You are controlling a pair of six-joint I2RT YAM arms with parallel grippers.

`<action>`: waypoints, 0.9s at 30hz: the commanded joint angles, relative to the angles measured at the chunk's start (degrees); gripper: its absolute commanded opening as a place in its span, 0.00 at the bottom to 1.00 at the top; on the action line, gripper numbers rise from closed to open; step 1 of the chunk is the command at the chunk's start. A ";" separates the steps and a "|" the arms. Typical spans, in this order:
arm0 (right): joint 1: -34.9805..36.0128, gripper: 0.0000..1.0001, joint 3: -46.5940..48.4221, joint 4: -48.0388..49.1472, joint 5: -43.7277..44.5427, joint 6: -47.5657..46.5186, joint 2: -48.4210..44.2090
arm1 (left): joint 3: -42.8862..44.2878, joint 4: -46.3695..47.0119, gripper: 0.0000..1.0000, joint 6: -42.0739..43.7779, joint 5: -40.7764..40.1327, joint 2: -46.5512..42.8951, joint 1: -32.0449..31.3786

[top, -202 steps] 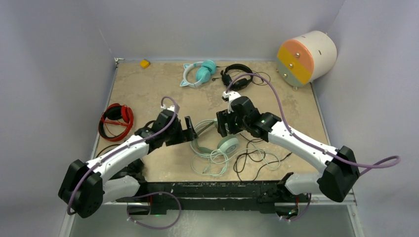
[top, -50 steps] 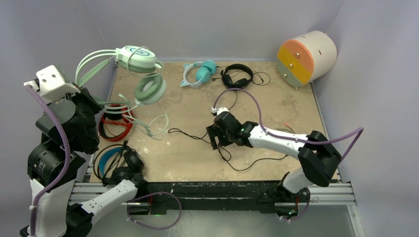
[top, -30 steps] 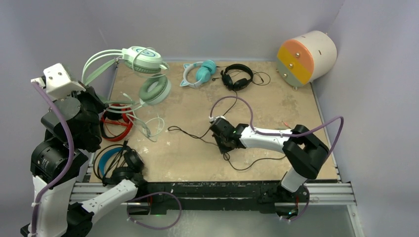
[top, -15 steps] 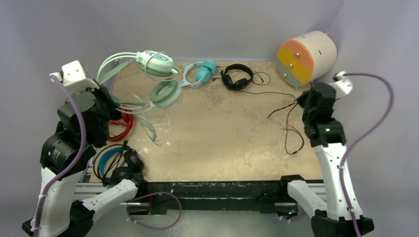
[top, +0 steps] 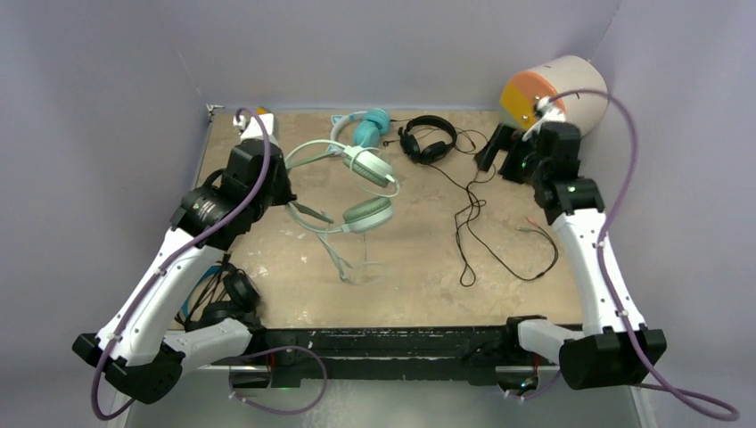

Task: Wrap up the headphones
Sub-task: Move the headphones cable to the center of the board.

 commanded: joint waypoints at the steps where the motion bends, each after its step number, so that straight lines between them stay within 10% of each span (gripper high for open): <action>1: 0.61 0.99 -13.45 6.77 -26.56 -0.24 -3.65 | 1.79 9.23 0.00 -5.72 8.42 -0.51 -0.13; 12: 17.54 0.81 -35.35 36.27 -38.20 2.32 -3.35 | 7.48 11.00 0.00 -6.31 13.57 2.58 -0.17; 27: 36.58 0.66 -52.61 62.19 -23.08 4.08 -14.88 | 0.69 12.03 0.00 -15.43 8.58 7.66 1.47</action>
